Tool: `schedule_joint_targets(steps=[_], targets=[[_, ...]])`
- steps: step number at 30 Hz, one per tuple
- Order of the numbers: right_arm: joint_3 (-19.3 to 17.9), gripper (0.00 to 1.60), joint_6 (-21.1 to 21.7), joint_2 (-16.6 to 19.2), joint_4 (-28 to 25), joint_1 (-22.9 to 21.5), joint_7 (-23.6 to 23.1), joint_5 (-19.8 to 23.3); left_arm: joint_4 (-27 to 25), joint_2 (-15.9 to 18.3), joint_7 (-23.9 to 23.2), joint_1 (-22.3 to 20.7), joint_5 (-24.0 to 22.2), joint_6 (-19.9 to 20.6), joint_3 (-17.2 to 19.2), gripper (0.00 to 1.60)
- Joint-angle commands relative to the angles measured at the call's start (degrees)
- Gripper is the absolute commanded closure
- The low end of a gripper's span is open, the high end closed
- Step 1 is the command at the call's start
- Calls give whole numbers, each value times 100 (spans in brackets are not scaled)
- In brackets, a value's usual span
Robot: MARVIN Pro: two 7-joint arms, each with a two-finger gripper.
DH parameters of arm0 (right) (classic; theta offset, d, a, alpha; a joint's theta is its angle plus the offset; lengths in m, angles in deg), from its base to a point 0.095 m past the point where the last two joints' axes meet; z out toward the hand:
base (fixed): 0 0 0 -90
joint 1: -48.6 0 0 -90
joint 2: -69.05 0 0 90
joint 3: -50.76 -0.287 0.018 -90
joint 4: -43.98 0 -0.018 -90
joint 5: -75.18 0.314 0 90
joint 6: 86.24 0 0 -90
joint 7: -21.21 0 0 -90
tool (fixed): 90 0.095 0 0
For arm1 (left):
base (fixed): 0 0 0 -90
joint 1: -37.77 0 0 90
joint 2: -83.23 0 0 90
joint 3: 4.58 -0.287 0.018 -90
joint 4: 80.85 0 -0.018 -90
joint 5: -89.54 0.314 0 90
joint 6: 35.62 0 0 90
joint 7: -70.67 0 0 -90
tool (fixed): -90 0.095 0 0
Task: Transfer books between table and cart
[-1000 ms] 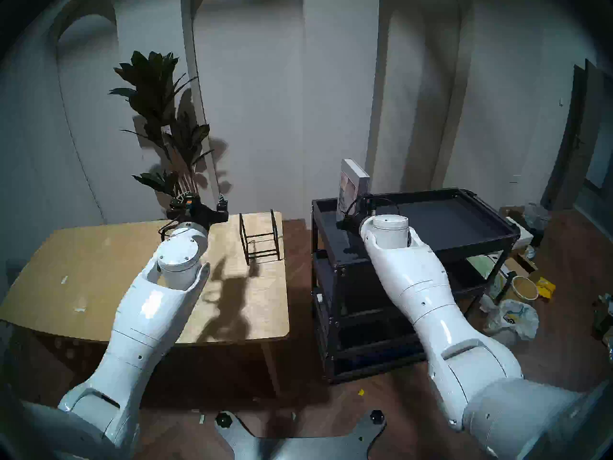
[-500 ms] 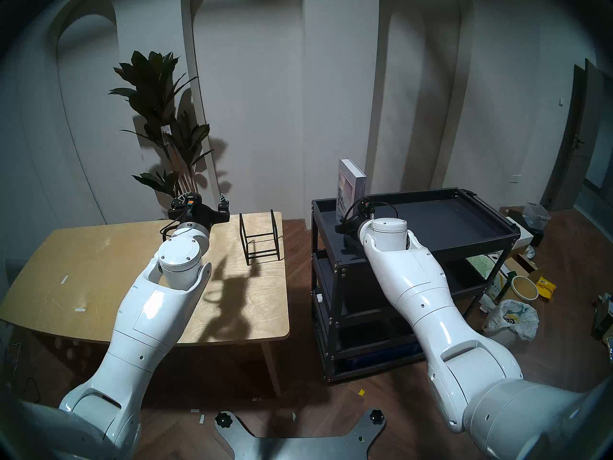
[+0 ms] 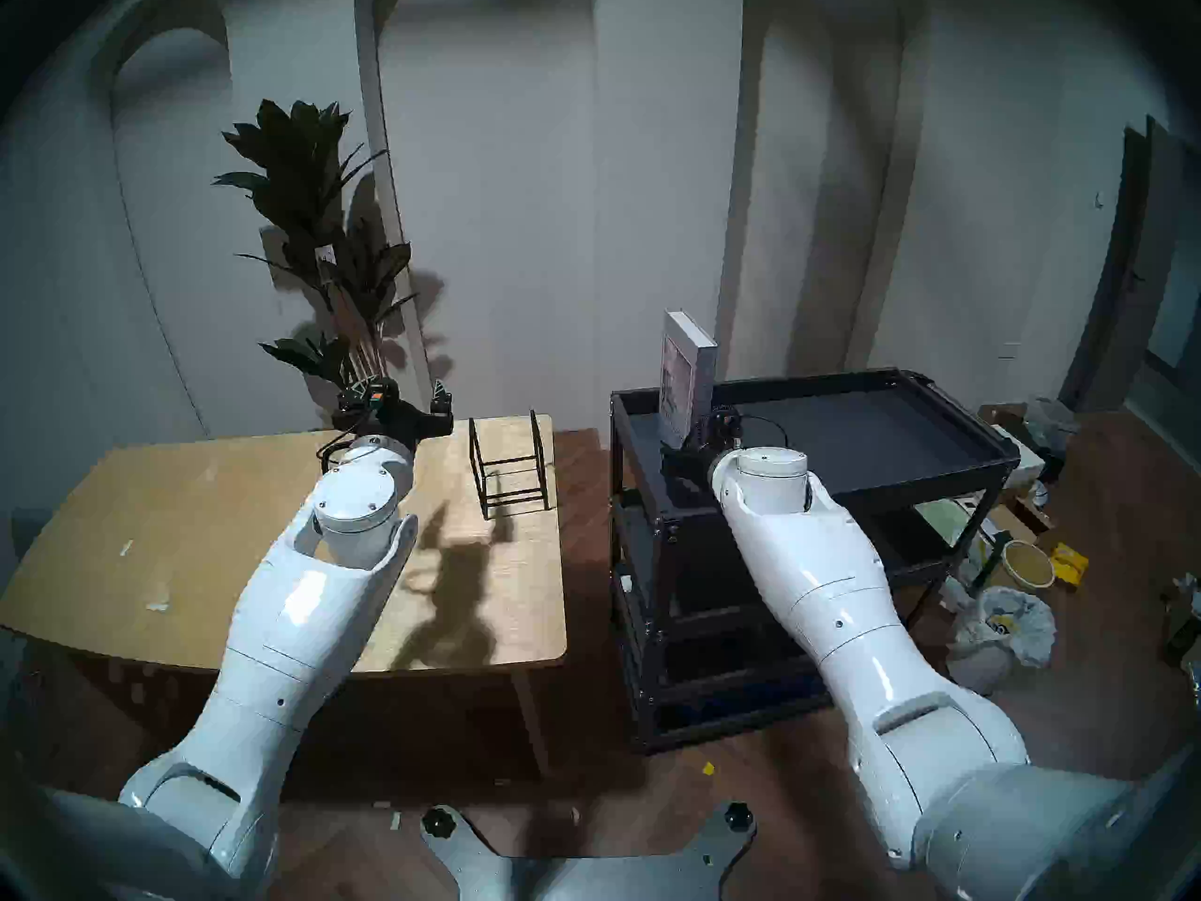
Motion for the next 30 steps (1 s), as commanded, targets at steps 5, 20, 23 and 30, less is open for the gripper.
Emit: schedule_joint_targets(steps=[5, 20, 23, 30], targets=[[-180, 0, 27, 71, -934, 255, 186, 77, -206, 15, -20, -64, 0, 9, 30, 0], [-393, 0, -242, 361, -2048, 944, 161, 161, -305, -21, 79, 7, -23, 168, 160, 0], [-509, 0, -310, 423, -2264, 1136, 92, 248, -389, -24, 78, 69, -29, 169, 161, 0], [-757, 0, -407, 541, -2772, 1613, -21, 414, -657, 24, 40, 344, -83, 132, 209, 0]])
